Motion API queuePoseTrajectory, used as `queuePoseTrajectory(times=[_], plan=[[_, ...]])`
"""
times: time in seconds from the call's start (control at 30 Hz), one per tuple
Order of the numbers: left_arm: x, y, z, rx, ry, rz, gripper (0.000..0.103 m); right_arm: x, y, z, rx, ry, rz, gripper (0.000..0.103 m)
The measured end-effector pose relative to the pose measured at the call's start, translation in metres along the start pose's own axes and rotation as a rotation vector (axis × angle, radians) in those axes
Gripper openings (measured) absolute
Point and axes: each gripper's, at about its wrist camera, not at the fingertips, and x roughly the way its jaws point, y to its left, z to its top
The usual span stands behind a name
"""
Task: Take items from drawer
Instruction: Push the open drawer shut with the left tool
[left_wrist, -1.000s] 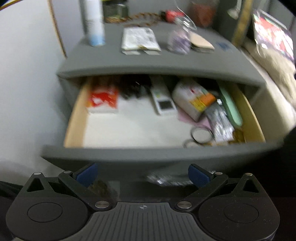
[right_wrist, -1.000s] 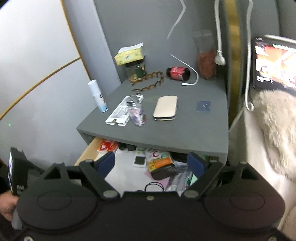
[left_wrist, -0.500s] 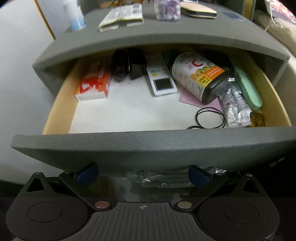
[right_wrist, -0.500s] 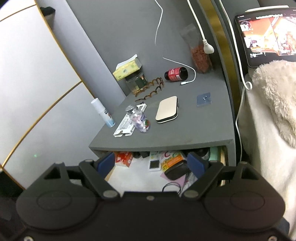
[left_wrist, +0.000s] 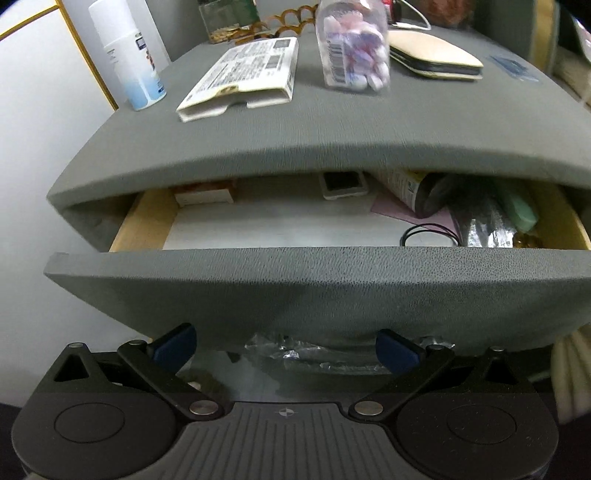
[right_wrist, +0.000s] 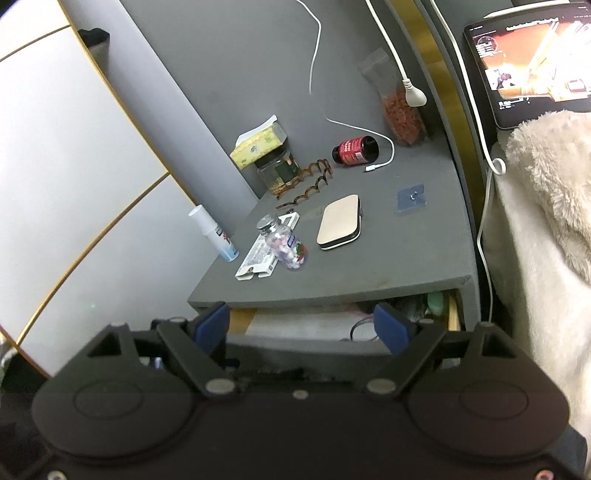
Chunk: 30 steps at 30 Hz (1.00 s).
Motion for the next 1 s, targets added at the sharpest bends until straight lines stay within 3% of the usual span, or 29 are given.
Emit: queuePoseTrajectory(times=[0.3, 0.83, 1.0], plan=[[0.022, 0.001, 0.019, -0.046, -0.001, 0.004, 0.103, 0.0, -0.002, 0.001, 0.013, -0.005, 0.006, 0.084], [0.037, 0.004, 0.007, -0.05, 0.04, 0.031, 0.103, -0.002, -0.004, 0.001, 0.023, -0.005, 0.009, 0.084], [0.027, 0.009, -0.015, -0.004, -0.026, 0.032, 0.103, -0.001, -0.004, 0.001, 0.021, -0.003, 0.002, 0.084]])
